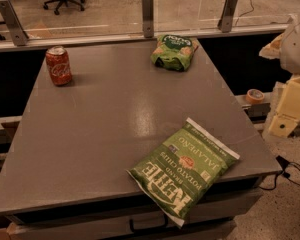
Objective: Move green rice chip bag near green jalapeno chip bag
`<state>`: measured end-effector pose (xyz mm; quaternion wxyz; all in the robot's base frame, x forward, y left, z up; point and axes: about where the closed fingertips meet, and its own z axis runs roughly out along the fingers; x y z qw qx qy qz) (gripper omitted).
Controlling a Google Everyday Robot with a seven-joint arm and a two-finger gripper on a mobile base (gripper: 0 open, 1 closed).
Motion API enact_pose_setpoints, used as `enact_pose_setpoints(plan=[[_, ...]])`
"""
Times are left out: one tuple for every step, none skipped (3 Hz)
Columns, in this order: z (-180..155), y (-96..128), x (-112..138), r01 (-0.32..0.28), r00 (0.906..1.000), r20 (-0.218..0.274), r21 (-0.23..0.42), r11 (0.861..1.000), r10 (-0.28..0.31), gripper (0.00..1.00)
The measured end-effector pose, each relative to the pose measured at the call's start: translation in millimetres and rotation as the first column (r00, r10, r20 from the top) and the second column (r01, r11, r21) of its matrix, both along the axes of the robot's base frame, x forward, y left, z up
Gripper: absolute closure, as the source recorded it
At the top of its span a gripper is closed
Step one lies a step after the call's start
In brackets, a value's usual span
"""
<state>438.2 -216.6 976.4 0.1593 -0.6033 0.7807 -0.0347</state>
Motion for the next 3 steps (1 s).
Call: enact_pose_setpoints(plan=[[0, 0, 0, 0.0, 1.0, 0.0, 0.0, 1.0, 0.0, 0.0], [1, 1, 3, -0.007, 0.9999, 0.013, 0.015, 1.0, 0.007, 0.0], [-11, 13, 51, -0.052, 0.9968, 0.065, 0.085, 0.995, 0.046, 0.0]])
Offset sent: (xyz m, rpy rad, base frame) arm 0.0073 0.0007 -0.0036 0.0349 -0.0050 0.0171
